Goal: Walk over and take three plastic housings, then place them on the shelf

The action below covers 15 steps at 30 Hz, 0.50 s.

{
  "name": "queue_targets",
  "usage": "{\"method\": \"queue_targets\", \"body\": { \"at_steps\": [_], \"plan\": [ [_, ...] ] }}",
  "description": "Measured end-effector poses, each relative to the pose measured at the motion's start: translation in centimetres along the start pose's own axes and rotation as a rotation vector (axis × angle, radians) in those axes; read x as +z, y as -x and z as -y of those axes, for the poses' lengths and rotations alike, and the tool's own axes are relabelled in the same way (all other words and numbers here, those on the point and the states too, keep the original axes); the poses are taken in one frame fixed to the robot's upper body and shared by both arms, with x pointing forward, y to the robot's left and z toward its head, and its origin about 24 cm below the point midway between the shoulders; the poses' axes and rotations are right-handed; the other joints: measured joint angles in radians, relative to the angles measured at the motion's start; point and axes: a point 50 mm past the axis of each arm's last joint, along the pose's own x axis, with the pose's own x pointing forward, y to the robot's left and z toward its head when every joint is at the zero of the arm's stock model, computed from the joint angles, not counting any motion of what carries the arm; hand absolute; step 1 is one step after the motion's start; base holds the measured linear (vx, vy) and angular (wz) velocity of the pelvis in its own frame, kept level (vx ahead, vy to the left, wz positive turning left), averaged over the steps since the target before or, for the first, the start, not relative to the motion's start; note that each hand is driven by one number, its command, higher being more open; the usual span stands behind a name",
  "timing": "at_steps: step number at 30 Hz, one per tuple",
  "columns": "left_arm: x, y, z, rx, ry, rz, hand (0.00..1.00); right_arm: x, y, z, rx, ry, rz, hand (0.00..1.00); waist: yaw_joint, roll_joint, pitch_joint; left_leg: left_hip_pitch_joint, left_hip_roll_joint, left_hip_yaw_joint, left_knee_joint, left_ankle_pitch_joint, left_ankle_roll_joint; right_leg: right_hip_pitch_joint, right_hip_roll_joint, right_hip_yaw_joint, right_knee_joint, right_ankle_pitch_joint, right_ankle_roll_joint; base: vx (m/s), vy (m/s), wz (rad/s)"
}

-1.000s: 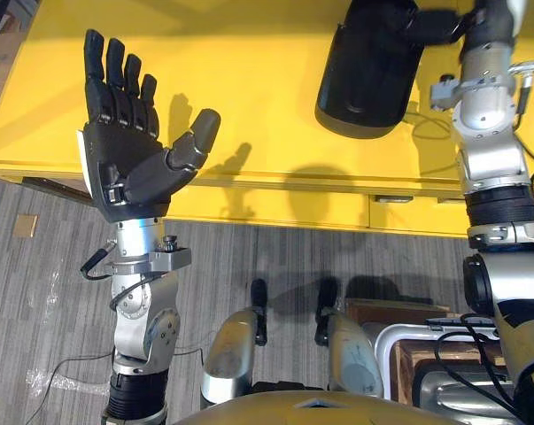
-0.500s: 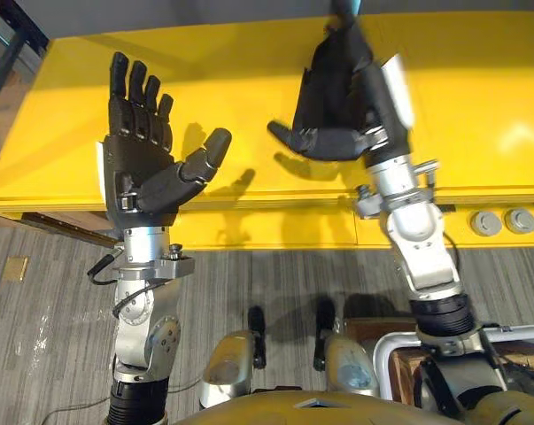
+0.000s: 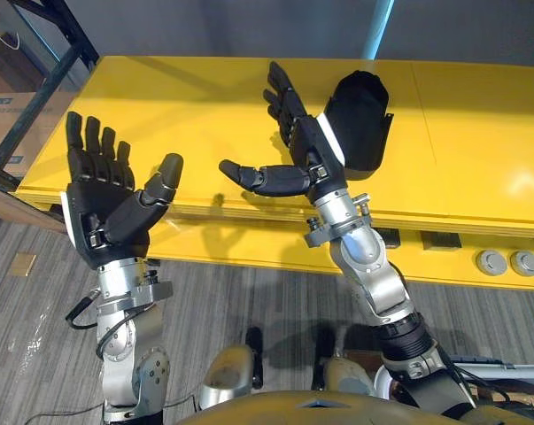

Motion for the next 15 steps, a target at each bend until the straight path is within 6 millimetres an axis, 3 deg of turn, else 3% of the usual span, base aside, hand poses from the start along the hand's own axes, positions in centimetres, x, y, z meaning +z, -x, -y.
{"method": "queue_targets", "body": {
  "at_steps": [6, 15],
  "plan": [
    [0.7, 0.1, 0.3, 0.024, 0.026, 0.043, 1.00, -1.9, 0.5, -0.9, -0.013, -0.020, -0.118, 1.00, 0.008, -0.001, -0.001, -0.002, -0.001, 0.001, -0.012, 0.003, 0.004, -0.008, -0.003, 0.001, 0.000, 0.001, 0.001, 0.00, 0.000, 0.00],
    [0.1, 1.1, 0.5, 0.041, 0.050, 0.002, 1.00, -4.3, 1.4, -1.4, -0.195, -0.051, -0.229, 1.00, 0.016, -0.001, -0.001, 0.002, -0.001, 0.018, -0.030, 0.007, 0.005, -0.023, -0.003, 0.017, 0.004, -0.001, 0.001, 0.00, 0.009, -0.05]
  ]
}}
